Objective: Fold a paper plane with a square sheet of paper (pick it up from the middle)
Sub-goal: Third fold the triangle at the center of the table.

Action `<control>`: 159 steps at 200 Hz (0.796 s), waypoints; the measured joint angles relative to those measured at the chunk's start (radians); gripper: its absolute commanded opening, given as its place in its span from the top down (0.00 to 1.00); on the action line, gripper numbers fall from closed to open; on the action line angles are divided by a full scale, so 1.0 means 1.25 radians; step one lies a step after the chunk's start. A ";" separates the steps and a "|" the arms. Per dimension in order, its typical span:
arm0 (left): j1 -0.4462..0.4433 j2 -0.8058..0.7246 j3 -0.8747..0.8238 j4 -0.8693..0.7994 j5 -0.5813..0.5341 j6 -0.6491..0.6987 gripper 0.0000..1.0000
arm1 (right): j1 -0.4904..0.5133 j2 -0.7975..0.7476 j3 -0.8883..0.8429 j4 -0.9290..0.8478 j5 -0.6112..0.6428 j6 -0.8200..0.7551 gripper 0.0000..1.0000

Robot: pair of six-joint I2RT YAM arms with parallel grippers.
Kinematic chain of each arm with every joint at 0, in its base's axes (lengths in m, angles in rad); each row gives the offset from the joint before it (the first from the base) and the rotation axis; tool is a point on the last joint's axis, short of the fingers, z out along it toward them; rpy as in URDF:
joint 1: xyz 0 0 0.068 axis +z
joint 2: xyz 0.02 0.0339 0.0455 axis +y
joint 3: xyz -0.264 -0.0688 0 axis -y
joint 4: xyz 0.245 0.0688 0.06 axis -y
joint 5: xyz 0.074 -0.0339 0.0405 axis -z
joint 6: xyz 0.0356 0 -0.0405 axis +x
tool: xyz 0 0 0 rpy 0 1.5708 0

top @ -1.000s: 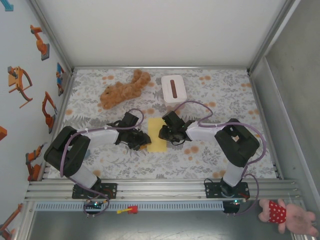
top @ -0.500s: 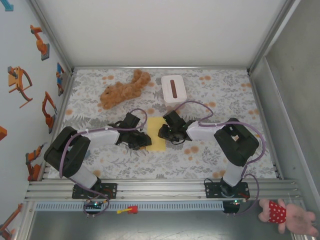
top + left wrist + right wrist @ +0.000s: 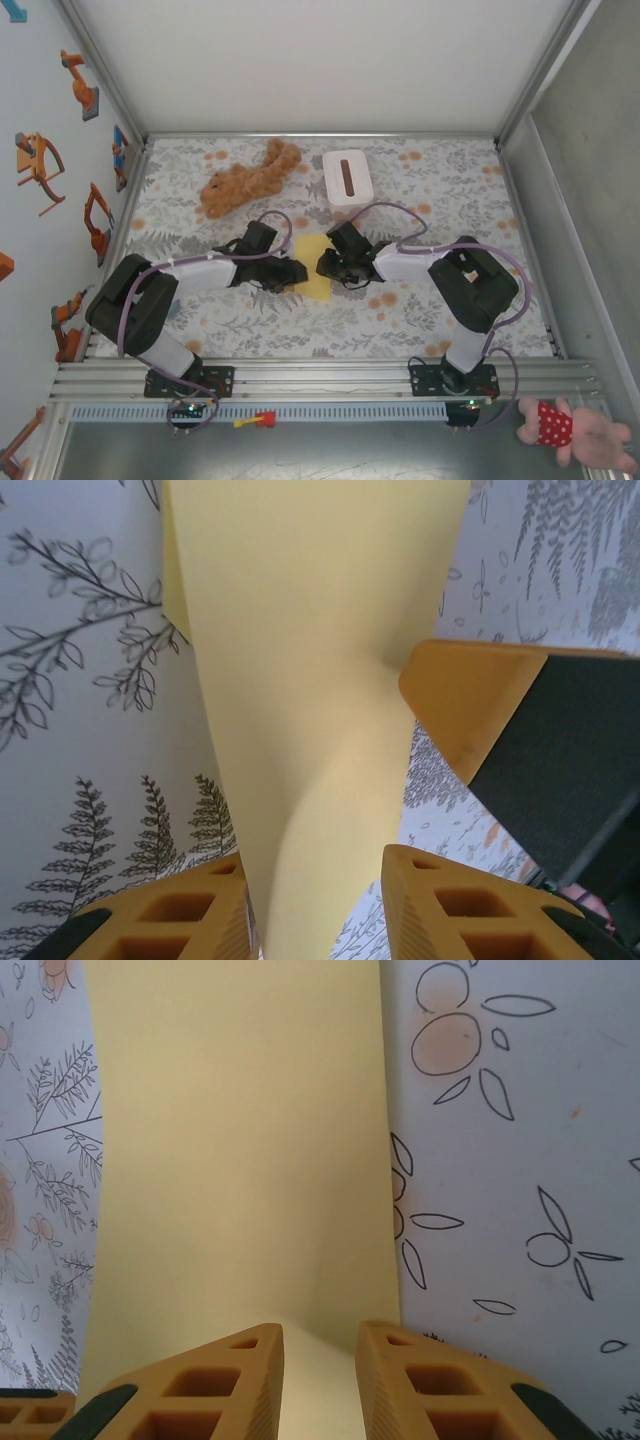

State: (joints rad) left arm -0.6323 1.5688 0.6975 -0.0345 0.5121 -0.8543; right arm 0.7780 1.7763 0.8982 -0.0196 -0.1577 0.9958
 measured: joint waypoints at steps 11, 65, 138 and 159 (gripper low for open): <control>0.008 0.007 0.000 0.007 0.009 -0.014 0.64 | 0.000 -0.001 -0.002 0.002 0.000 0.000 0.73; 0.043 0.049 -0.029 0.089 0.059 -0.092 0.69 | -0.001 -0.003 -0.006 0.008 -0.002 0.000 0.74; 0.070 0.091 -0.023 0.122 0.107 -0.112 0.74 | -0.002 -0.007 -0.012 0.014 -0.002 0.000 0.73; 0.081 0.103 -0.016 0.118 0.134 -0.112 0.76 | -0.002 -0.009 -0.014 0.016 -0.002 0.000 0.73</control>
State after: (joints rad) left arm -0.5304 1.6981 0.6777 0.1127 0.6792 -0.9943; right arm 0.7753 1.7657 0.8806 -0.0002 -0.1604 0.9955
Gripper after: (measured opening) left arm 0.255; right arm 0.269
